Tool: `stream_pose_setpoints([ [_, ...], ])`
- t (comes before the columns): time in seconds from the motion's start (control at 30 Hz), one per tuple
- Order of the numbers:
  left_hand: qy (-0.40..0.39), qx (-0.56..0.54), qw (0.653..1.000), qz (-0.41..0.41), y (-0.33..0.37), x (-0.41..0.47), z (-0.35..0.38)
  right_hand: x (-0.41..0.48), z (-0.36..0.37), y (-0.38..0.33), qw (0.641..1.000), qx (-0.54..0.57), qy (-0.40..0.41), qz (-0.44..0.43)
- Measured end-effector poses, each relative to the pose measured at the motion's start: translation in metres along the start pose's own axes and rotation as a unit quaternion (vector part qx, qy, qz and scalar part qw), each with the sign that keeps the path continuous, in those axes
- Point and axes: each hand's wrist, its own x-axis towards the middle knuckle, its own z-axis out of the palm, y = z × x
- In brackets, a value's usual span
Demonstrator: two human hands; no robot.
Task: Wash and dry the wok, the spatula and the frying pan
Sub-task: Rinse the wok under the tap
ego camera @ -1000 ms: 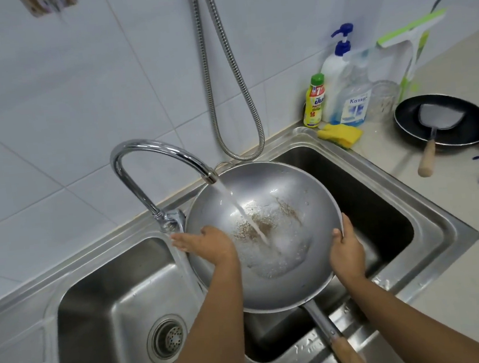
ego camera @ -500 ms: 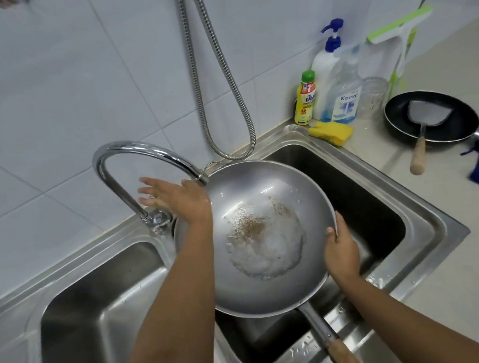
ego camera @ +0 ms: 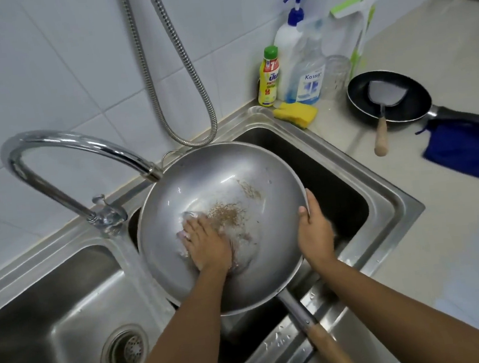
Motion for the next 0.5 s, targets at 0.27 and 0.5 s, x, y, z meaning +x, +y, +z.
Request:
stream_pose_setpoints([
  [0.27, -0.009, 0.134, 0.914, 0.382, 0.028, 0.04, 0.006, 0.008, -0.001, 0.016, 1.0, 0.006, -0.012, 0.003],
  [0.5, 0.11, 0.184, 0.951, 0.224, -0.031, 0.105, -0.026, 0.01, 0.001, 0.021, 0.999, 0.028, -0.015, 0.011],
])
